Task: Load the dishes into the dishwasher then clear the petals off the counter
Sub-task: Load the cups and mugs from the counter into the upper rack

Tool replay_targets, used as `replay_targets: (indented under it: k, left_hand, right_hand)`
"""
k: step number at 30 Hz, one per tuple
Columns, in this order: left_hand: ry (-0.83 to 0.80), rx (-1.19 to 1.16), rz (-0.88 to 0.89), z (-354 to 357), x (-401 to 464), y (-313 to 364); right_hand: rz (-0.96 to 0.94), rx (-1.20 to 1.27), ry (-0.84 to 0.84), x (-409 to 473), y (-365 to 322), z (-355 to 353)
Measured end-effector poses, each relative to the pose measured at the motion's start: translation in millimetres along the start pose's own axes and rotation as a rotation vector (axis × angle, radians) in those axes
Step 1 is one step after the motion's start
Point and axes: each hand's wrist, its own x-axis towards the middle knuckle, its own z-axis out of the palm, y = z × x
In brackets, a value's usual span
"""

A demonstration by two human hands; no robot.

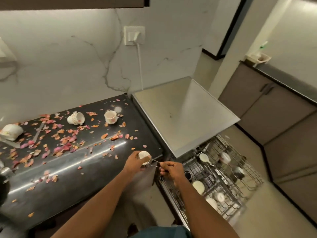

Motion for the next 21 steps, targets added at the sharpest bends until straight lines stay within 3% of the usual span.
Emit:
replay_targets:
  k: [5, 21]
  left_hand:
    - [-0.097, 0.508, 0.231, 64.7, 4.8, 12.8]
    - [-0.376, 0.886, 0.391, 277.9, -13.1, 16.1]
  right_hand:
    - [-0.026, 0.061, 0.114, -13.3, -3.6, -64.4]
    - [0.025, 0.154, 0.298, -42.5, 16.4, -272.7]
